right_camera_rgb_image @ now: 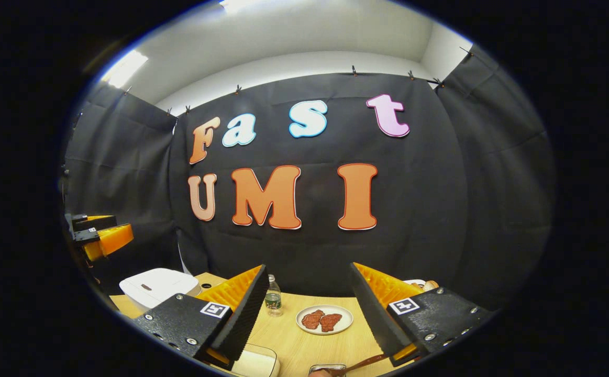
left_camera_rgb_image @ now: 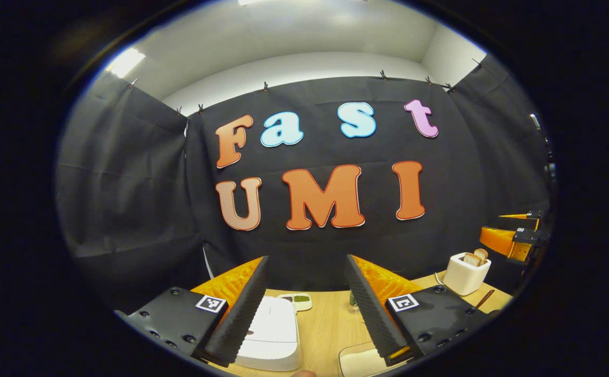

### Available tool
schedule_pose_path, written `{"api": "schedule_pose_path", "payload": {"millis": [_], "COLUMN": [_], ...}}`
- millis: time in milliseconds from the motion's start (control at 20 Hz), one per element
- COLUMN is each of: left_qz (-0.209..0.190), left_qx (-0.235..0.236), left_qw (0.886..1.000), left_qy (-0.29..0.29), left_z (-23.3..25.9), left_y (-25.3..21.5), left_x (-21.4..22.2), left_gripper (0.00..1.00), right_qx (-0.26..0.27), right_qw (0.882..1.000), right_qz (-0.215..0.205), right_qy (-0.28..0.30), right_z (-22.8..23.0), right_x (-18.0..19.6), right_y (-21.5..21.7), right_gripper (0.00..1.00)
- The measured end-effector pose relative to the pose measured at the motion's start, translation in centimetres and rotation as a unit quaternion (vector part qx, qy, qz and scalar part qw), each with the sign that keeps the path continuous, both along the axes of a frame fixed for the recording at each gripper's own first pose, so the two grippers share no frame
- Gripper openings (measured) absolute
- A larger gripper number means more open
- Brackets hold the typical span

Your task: Close the left gripper, press the button to open the rice cooker; take a wooden spoon from the chopstick holder with the right hand, scoop a spoonful of rice and pour it into the rice cooker, then put the wooden spoon back into the chopstick holder.

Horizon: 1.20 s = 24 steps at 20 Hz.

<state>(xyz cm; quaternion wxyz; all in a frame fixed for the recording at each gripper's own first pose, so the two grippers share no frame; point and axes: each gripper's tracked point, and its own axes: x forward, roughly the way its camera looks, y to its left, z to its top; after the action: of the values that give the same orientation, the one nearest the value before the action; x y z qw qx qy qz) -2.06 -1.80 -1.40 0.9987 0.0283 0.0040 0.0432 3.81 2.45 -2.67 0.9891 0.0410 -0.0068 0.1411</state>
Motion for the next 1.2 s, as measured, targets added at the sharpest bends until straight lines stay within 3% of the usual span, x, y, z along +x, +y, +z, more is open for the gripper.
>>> {"api": "schedule_pose_path", "payload": {"millis": [50, 150, 500, 1050, 1200], "left_qz": [-0.002, -0.005, -0.011, 0.010, 0.012], "left_qx": [0.000, 0.000, 0.005, 0.008, 0.008], "left_qw": [1.000, 1.000, 1.000, 0.999, 0.999], "left_qy": [-0.002, -0.005, -0.012, -0.030, -0.030], "left_z": [0.3, 0.7, 1.2, 2.3, 2.3], "left_y": [-0.1, -0.2, -0.7, 0.4, 0.7], "left_x": [0.1, 0.2, 0.6, 0.7, 1.0], "left_gripper": [1.00, 0.94, 0.96, 0.93, 1.00], "right_qx": [0.001, 0.004, 0.001, -0.002, -0.003], "right_qw": [1.000, 1.000, 1.000, 1.000, 1.000], "right_qz": [-0.002, -0.003, -0.001, 0.014, 0.010], "right_qy": [0.000, 0.001, -0.005, -0.010, -0.006], "right_z": [0.2, 0.3, 1.1, 1.4, 1.2], "right_x": [0.0, -0.1, 0.1, 1.0, 1.1], "right_y": [0.0, 0.0, 0.8, 2.1, 1.9], "right_gripper": [0.95, 0.95, 0.95, 0.95, 0.95]}}
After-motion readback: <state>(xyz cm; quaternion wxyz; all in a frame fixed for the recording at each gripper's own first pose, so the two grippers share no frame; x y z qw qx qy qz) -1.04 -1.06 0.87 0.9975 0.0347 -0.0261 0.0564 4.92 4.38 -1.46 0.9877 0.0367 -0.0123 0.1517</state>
